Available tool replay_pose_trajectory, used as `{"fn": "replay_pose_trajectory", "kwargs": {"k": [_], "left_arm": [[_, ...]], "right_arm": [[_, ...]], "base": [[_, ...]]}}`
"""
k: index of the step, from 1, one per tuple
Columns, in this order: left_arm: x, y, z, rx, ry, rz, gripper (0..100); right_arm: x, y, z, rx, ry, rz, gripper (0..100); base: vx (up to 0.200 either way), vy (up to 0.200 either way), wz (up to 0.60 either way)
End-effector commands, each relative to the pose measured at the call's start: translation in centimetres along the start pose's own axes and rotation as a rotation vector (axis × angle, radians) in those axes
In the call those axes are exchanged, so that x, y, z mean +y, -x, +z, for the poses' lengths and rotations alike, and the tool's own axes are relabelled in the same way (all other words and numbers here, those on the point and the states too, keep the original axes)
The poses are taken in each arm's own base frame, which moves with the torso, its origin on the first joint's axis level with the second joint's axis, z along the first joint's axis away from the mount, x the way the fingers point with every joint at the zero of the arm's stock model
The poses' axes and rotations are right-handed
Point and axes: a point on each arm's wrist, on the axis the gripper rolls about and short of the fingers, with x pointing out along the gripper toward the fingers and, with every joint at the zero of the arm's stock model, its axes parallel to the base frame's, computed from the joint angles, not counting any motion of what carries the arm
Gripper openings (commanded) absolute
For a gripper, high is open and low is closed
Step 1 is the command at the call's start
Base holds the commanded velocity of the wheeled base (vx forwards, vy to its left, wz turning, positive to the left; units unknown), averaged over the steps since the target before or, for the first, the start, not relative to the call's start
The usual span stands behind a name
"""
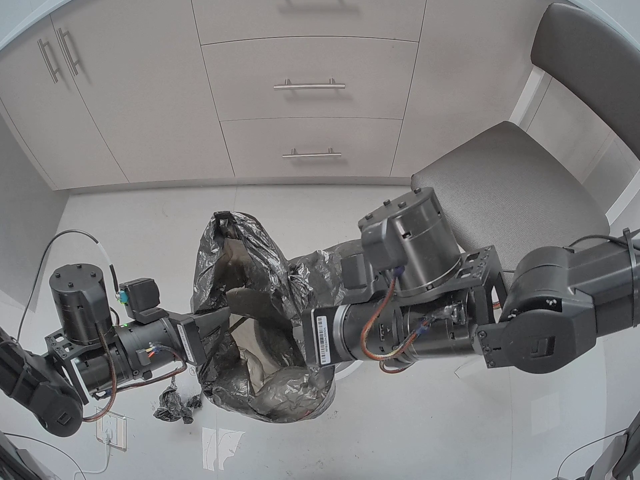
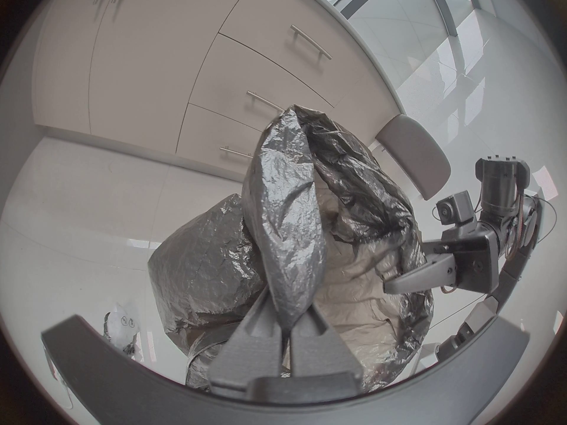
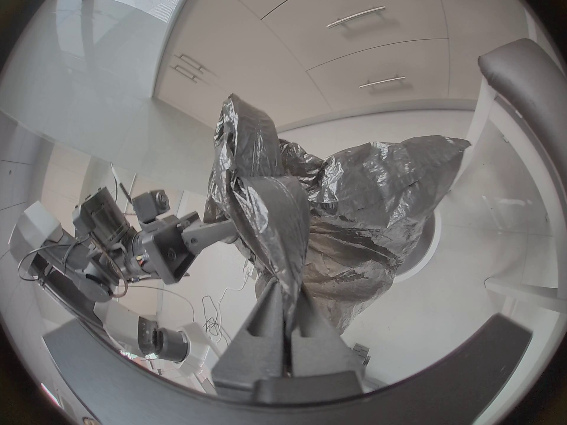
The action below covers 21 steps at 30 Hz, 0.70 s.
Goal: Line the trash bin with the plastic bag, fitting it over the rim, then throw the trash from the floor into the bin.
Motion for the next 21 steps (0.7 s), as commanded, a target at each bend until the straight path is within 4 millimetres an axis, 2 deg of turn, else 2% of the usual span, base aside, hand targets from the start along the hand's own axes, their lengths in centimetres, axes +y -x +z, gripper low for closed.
{"fn": "replay_pose_trajectory", "kwargs": {"k": [1,10,15,21], "left_arm": [[0.6,-2.1,-1.5,0.063,0.010,-0.003,0],[-0.3,-6.2,-4.1,0.064,-0.018,-0.092,0],[-0.6,-7.5,-4.1,0.009,0.013,-0.129,0],[0.2,-8.0,-4.7,0.027,0.029,-0.105,0]], "right_arm": [[-1.1,0.2,0.7,-0.038,-0.020,-0.031,0],[-2.4,2.1,1.9,-0.096,-0.044,-0.060,0],[-3.9,2.2,2.1,-0.127,-0.056,-0.079,0],[-4.9,0.9,0.4,-0.096,-0.028,-0.097,0]], "base": [[0.000,0.000,0.00],[0.000,0.000,0.00],[0.000,0.000,0.00],[0.000,0.000,0.00]]}}
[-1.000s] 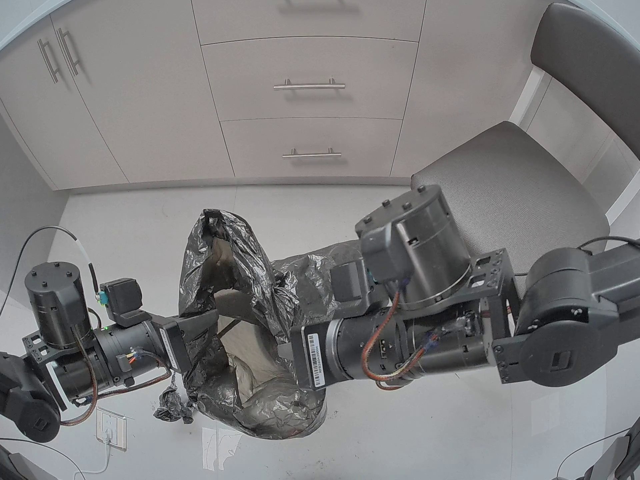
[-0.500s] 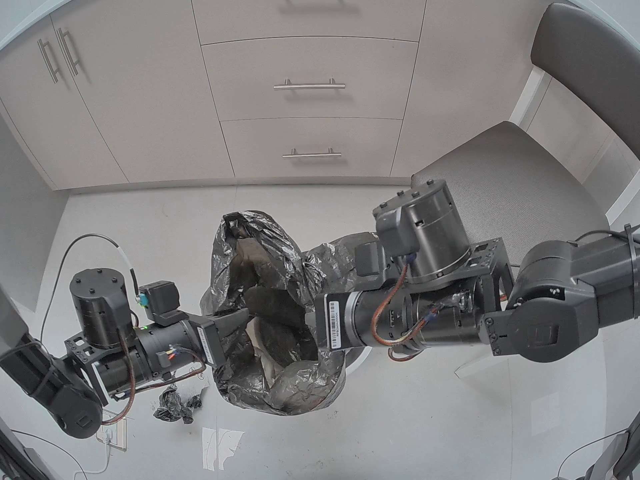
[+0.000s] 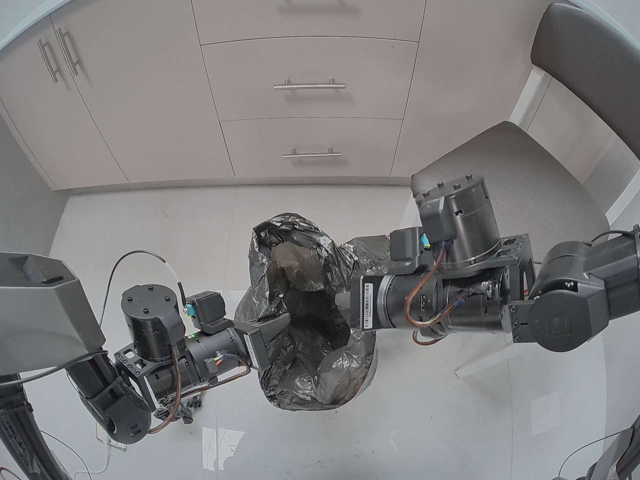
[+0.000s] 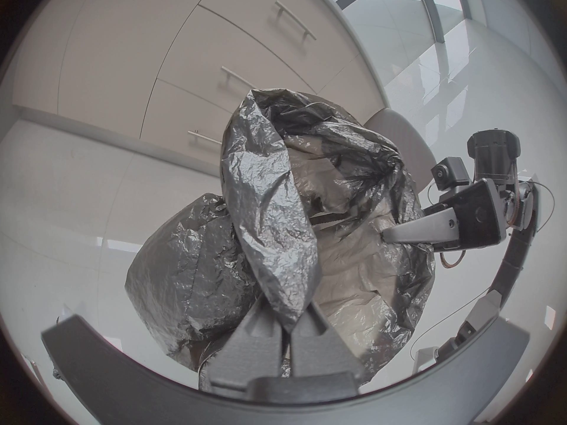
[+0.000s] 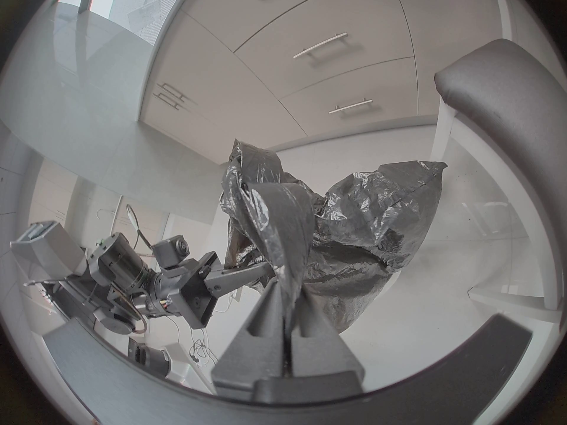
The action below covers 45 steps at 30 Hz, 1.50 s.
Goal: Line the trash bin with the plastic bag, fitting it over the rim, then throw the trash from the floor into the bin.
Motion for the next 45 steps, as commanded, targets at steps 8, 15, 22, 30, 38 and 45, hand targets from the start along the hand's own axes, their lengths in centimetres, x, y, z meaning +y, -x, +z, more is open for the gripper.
{"fn": "replay_pose_trajectory", "kwargs": {"k": [8,15,22,30,38,45], "left_arm": [[3.2,-0.3,-2.1,0.027,0.029,0.191,0],[3.8,0.5,-2.4,0.025,0.040,0.216,0],[3.9,-0.4,-2.9,0.039,0.040,0.194,0],[4.8,-2.5,-4.5,0.074,0.039,0.192,0],[7.8,-1.7,-4.8,0.068,-0.076,0.375,0],[7.9,-0.8,-3.8,0.033,-0.102,0.444,0]], "right_arm": [[-0.9,-2.6,-2.2,0.044,0.023,-0.015,0],[-0.8,-4.0,-3.5,0.086,0.032,-0.024,0],[-1.1,-4.3,-3.5,0.056,0.036,-0.090,0],[-1.5,-4.4,-4.7,0.096,0.077,-0.111,0],[-2.4,-6.2,-6.0,-0.006,0.106,-0.188,0],[-3.1,-6.9,-7.1,0.000,0.162,-0.224,0]], "base": [[0.000,0.000,0.00],[0.000,0.000,0.00],[0.000,0.000,0.00],[0.000,0.000,0.00],[0.000,0.000,0.00],[0.000,0.000,0.00]]}}
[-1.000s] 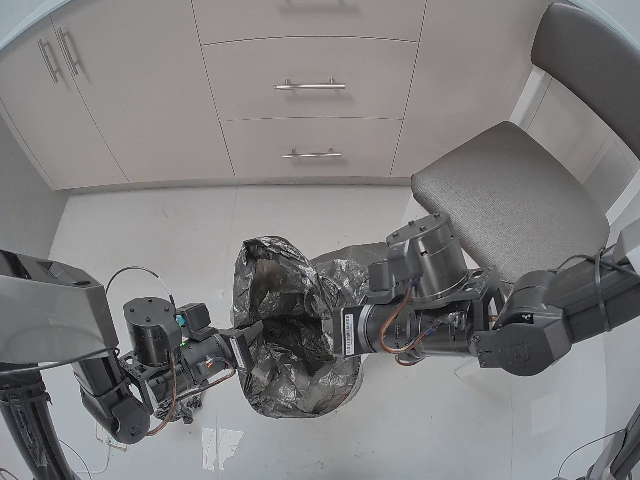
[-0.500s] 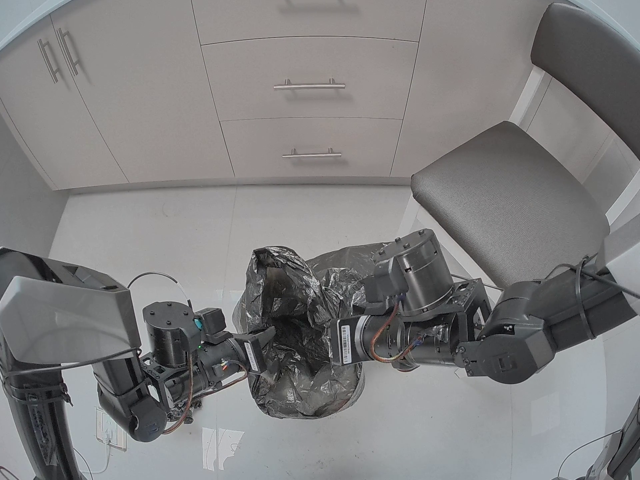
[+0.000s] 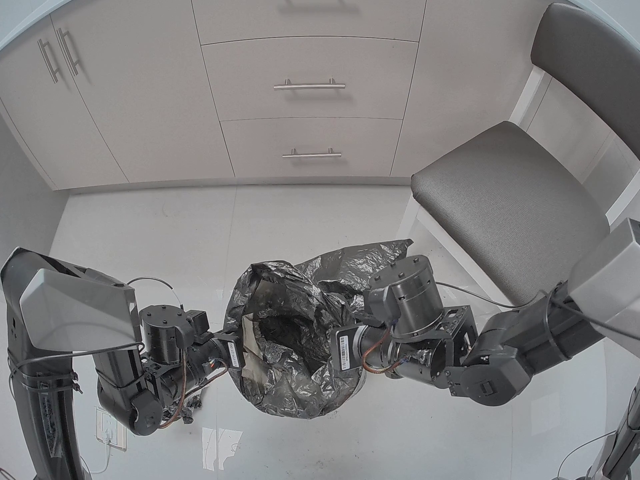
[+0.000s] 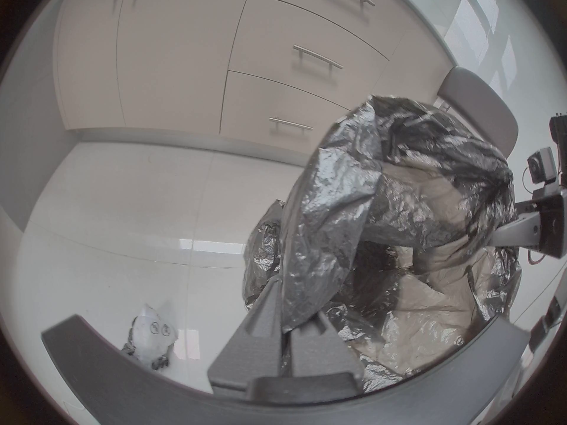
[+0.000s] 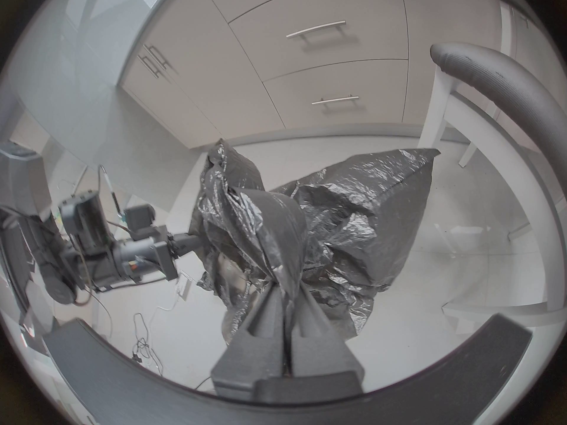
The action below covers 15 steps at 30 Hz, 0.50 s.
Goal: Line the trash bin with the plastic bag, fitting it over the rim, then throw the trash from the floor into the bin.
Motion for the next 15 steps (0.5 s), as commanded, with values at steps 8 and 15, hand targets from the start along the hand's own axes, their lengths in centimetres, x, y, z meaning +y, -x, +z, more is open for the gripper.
{"fn": "replay_pose_trajectory", "kwargs": {"k": [8,15], "left_arm": [[0.2,-0.2,0.5,-0.050,-0.097,0.137,0],[-0.5,-0.6,0.2,-0.046,-0.105,0.116,0]], "right_arm": [[-0.5,-0.8,-1.8,0.047,0.051,-0.052,0],[-0.6,-0.9,-2.0,0.040,0.082,-0.094,0]], "base": [[0.000,0.000,0.00],[0.000,0.000,0.00]]}}
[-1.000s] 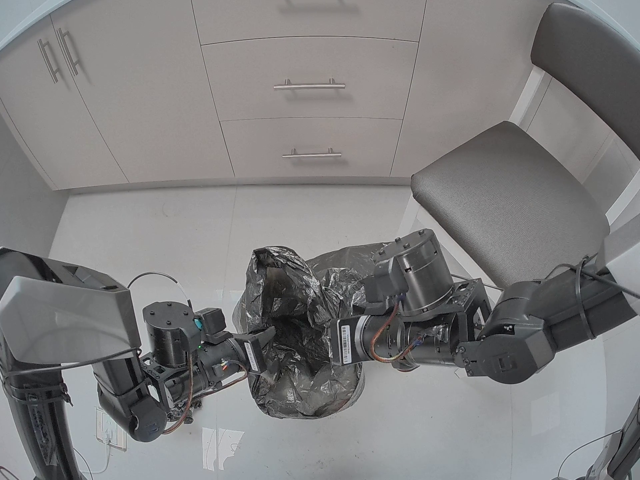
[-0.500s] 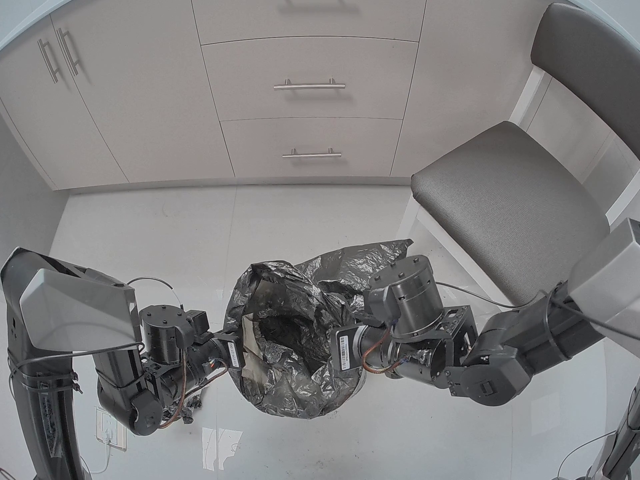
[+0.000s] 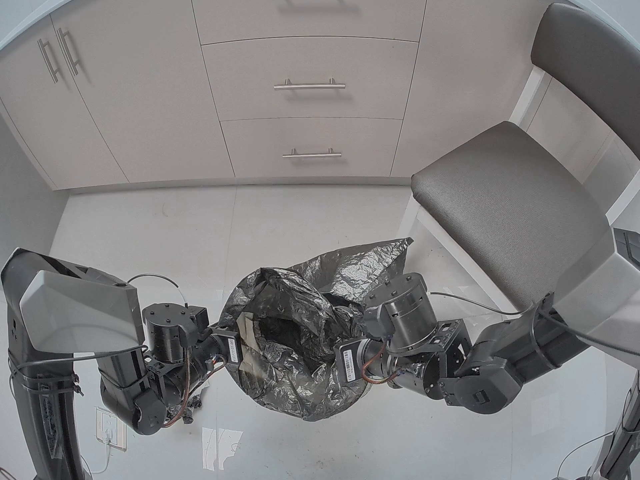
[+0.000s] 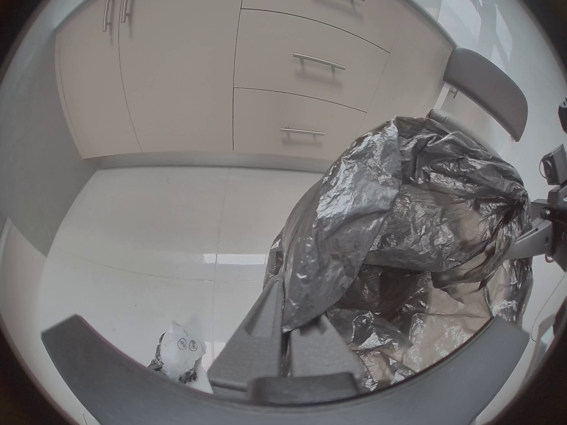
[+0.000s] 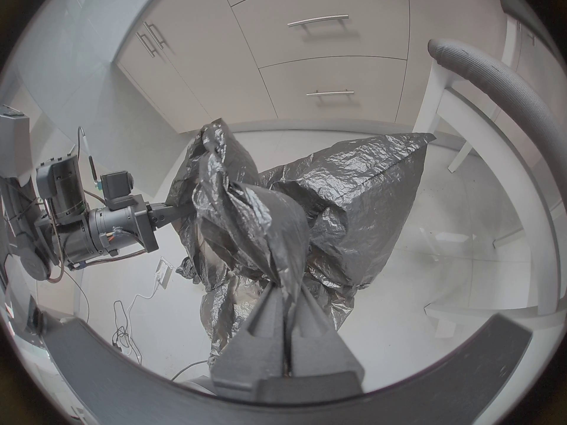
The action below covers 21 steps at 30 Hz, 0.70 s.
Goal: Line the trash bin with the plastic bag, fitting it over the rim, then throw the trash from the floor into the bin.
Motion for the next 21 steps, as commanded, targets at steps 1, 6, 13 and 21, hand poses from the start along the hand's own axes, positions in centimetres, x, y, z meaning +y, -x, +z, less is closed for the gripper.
{"fn": "replay_pose_trajectory", "kwargs": {"k": [1,6,13,21], "left_arm": [[-0.34,-0.32,-0.23,0.002,-0.003,-0.009,0],[-0.36,-0.45,-0.21,-0.001,-0.003,-0.010,0],[-0.37,-0.82,-0.47,0.003,-0.003,-0.008,0],[-0.33,-1.04,-0.80,0.012,-0.006,-0.003,100]], "right_arm": [[-0.04,-0.08,-0.22,0.005,0.008,-0.009,0],[-0.10,-0.14,-0.24,0.005,0.009,-0.016,0],[-0.11,-0.10,-0.20,0.003,0.029,-0.019,0],[-0.19,-0.20,-0.15,-0.007,0.037,-0.046,0]], "base": [[0.000,0.000,0.00],[0.000,0.000,0.00],[0.000,0.000,0.00],[0.000,0.000,0.00]]}}
